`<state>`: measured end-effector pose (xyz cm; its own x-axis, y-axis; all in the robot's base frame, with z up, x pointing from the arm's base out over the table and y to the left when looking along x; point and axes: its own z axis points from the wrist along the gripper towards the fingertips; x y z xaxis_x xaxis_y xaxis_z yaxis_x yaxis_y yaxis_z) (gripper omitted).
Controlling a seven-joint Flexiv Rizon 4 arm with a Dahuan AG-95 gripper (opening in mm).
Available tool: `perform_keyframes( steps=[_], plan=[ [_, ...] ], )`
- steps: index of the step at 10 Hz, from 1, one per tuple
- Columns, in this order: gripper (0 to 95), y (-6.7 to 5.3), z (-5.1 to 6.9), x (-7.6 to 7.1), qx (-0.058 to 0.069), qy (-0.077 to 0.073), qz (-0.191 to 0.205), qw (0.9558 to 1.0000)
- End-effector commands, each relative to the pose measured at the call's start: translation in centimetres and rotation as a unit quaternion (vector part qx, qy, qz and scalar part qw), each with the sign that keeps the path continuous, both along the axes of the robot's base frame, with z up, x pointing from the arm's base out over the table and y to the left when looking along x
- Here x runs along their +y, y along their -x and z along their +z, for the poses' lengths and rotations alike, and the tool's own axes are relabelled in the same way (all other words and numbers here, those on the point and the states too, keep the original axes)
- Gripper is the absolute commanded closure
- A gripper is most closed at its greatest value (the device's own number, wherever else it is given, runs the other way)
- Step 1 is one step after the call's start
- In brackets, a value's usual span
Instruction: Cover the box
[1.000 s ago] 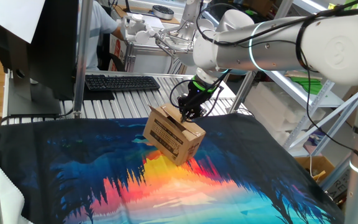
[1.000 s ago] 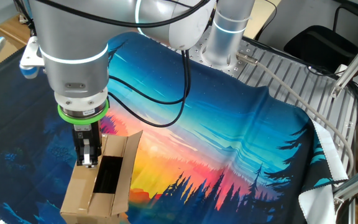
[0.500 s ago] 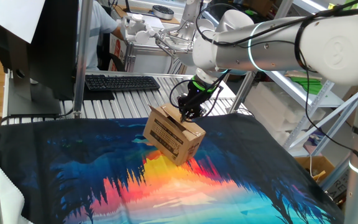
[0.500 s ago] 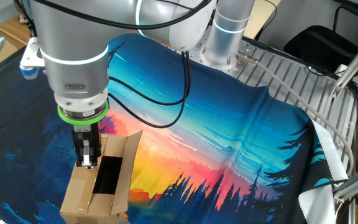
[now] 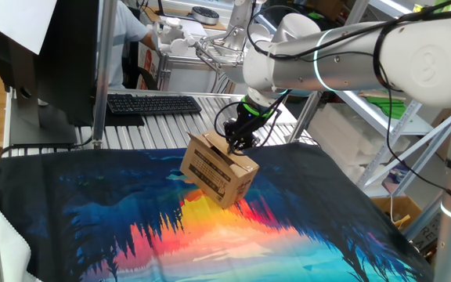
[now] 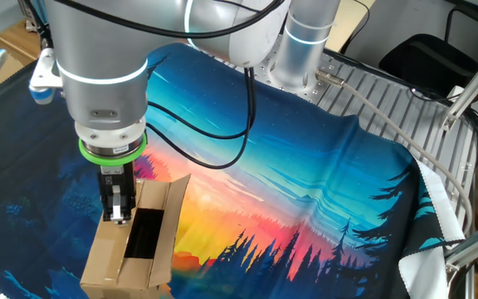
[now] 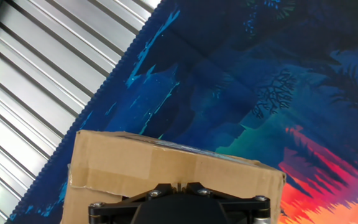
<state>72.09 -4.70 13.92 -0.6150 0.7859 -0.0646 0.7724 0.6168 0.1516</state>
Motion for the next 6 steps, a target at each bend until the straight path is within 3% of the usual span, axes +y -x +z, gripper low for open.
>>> perform_keyframes(
  steps=[1,4,6],
  plan=[
    [95.0,-0.01,-0.02,-0.01,-0.003,0.002,0.006,1.0000],
    [95.0,-0.01,-0.02,-0.01,-0.005,0.005,0.010,0.9999],
    [95.0,-0.04,0.16,0.15,0.001,0.000,-0.001,1.0000]
  ],
)
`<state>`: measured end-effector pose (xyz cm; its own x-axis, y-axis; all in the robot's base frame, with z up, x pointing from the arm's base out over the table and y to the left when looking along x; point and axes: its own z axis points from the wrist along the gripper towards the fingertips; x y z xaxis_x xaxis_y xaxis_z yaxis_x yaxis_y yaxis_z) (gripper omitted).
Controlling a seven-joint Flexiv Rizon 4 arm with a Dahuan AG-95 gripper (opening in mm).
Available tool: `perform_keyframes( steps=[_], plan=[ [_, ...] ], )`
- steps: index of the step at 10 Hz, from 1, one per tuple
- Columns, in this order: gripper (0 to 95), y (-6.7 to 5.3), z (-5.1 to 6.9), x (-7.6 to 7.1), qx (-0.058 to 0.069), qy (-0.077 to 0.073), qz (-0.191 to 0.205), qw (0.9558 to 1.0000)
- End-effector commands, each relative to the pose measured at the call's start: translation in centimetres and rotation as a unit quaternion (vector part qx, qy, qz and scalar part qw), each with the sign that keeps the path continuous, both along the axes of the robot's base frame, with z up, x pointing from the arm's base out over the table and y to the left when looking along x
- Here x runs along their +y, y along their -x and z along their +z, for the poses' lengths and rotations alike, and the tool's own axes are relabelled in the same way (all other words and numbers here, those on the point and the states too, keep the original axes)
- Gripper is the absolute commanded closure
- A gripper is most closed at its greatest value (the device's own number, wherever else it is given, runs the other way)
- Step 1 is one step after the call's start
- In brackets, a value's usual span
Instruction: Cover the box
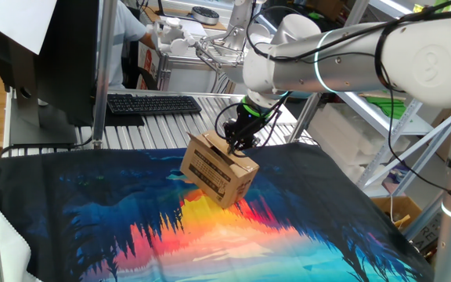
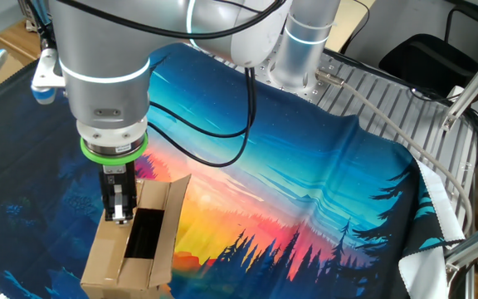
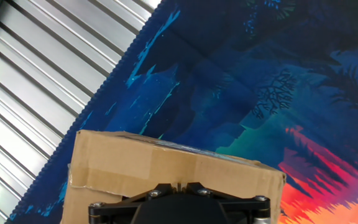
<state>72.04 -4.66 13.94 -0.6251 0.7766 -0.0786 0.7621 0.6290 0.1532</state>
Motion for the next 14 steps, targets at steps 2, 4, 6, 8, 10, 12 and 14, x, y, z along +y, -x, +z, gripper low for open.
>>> perform_keyframes(
  steps=[2,4,6,8,10,12,14],
  plan=[
    [95.0,0.0,0.7,0.7,0.012,-0.007,-0.021,0.9997],
    [95.0,0.2,1.5,1.8,0.022,-0.009,-0.034,0.9991],
    [95.0,0.4,2.2,2.5,0.030,-0.010,-0.040,0.9987],
    [95.0,0.6,3.1,3.4,0.042,-0.010,-0.047,0.9980],
    [95.0,1.0,4.1,4.2,0.054,-0.009,-0.050,0.9972],
    [95.0,1.6,5.3,5.3,0.063,-0.011,-0.059,0.9962],
    [95.0,2.2,6.0,5.5,0.067,-0.015,-0.063,0.9956]
  ],
)
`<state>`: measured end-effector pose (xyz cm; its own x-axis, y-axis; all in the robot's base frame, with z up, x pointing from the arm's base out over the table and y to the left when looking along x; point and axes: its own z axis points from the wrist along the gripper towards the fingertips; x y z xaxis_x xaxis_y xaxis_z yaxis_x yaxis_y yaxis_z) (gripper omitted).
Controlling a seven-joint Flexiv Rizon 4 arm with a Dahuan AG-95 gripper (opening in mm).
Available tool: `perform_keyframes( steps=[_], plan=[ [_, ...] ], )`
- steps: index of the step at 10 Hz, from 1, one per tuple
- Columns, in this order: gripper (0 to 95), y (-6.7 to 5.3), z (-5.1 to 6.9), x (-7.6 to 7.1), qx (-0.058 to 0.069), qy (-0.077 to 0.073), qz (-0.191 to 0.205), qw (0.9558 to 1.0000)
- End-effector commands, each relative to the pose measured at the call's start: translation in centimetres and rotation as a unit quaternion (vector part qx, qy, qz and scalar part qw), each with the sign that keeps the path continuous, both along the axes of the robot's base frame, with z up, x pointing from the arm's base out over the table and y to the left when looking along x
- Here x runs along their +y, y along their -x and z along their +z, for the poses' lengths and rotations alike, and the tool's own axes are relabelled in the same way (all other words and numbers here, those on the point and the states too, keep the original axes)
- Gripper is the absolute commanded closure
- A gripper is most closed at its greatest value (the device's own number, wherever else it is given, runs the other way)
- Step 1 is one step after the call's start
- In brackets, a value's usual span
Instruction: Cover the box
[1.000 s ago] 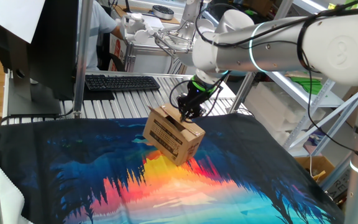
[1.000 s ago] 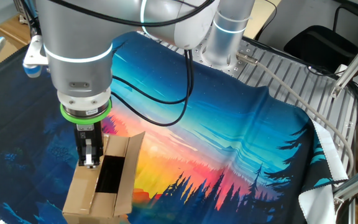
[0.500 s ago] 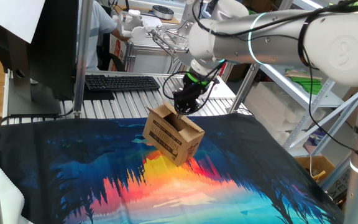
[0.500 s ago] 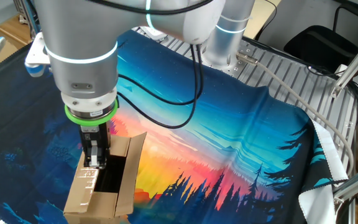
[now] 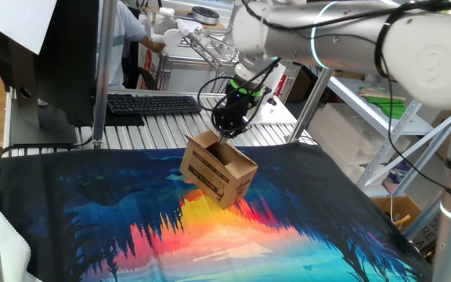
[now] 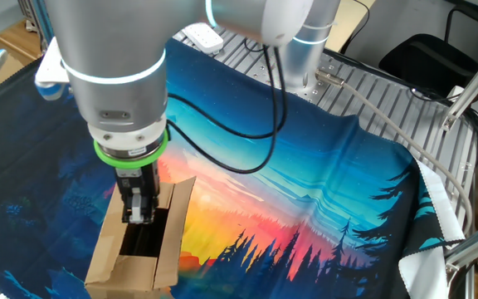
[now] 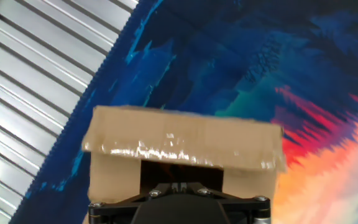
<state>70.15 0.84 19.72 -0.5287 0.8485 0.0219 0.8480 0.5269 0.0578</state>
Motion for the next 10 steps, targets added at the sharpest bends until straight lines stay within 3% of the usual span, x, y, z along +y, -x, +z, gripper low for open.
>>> perform_keyframes(
  steps=[1,5,7,9,10],
  plan=[
    [95.0,0.5,0.7,0.0,0.000,-0.002,-0.004,1.0000],
    [95.0,0.8,1.8,-0.1,0.014,0.002,0.020,0.9997],
    [95.0,1.3,3.4,-0.3,0.023,0.001,0.037,0.9990],
    [95.0,1.5,3.8,-0.4,0.033,0.009,0.060,0.9976],
    [76.0,1.5,3.8,-0.4,0.035,0.036,0.083,0.9953]
  ],
)
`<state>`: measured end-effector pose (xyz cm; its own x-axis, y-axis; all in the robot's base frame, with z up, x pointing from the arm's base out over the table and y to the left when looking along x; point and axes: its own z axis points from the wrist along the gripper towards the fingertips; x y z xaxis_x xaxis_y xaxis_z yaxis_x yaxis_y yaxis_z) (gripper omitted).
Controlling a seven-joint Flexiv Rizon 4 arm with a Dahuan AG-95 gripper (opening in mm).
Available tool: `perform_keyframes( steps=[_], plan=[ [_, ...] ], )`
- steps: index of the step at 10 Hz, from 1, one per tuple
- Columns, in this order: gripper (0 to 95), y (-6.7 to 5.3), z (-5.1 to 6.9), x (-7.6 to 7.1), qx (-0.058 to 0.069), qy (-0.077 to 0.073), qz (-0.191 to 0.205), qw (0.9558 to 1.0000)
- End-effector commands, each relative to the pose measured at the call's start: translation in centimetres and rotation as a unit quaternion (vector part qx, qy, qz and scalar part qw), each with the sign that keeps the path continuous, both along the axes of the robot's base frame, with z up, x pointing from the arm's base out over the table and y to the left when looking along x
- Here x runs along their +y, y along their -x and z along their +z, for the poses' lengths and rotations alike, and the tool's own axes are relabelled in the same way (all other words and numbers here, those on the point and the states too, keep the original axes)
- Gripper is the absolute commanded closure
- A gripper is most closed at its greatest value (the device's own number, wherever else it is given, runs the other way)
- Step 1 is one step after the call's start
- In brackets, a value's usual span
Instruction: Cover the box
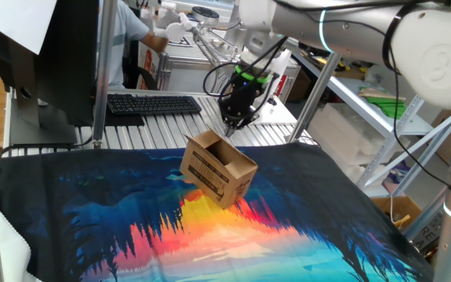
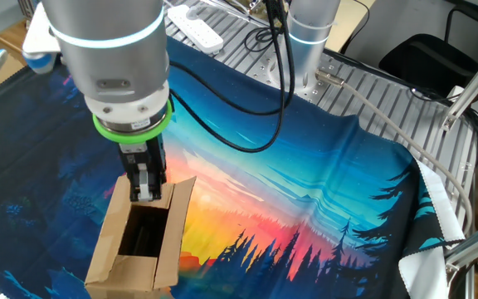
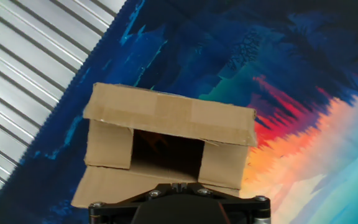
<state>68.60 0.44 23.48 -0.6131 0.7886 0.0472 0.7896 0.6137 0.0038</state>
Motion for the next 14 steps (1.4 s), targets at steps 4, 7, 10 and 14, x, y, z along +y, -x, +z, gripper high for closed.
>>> perform_keyframes(
  steps=[4,7,10,14],
  plan=[
    [76.0,-0.1,0.0,0.0,-0.002,0.007,0.082,0.9966],
    [76.0,-0.1,0.0,0.0,-0.012,0.008,0.137,0.9905],
    [95.0,-0.2,0.3,-0.8,-0.005,0.007,0.210,0.9776],
    [95.0,0.5,-0.6,3.2,-0.010,0.002,0.159,0.9872]
  ],
)
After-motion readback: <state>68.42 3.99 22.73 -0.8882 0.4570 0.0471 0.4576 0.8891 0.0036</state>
